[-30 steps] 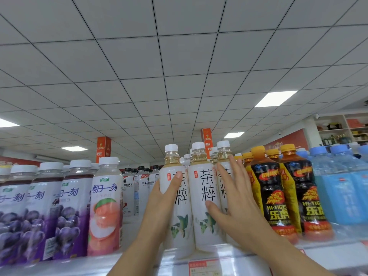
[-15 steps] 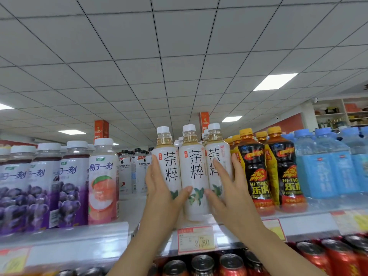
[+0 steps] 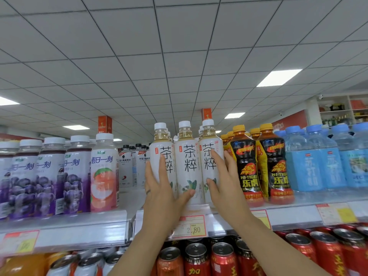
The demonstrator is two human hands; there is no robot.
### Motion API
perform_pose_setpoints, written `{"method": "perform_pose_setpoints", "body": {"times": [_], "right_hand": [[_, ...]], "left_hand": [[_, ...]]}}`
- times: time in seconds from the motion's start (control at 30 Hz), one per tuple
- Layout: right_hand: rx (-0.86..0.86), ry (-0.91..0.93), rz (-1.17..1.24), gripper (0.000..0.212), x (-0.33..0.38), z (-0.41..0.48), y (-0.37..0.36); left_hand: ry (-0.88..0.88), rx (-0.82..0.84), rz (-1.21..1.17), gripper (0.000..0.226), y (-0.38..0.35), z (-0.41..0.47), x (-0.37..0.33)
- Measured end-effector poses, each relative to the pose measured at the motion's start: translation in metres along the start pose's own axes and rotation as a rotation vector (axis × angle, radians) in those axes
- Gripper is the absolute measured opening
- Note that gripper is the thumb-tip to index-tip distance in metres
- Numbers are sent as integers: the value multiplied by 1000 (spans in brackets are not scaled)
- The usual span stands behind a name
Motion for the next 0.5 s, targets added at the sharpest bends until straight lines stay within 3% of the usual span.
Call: {"method": "perform_pose_setpoints", "body": {"times": [0.13,0.37,0.5], "right_hand": [[43,-28,-56,67,0,-2,-2],[34,72,-514,68,7,-22,-11],[-2,-3,-528,72,4,-21,-10]], "left_hand": [[10,37,8,114,0,1,1],[-8,35,40,111,-1,0,3],[-19,42,55,111,-1,0,4]]}}
Point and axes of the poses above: each hand's wrist, its own z-axis towards the middle knuckle, its own y-axis out of the back of the hand, x = y × z, the point moved 4 cm from there along z, towards the middle knuckle, and after that the axes turned 5 degrees about x, right-handed, at the moved point
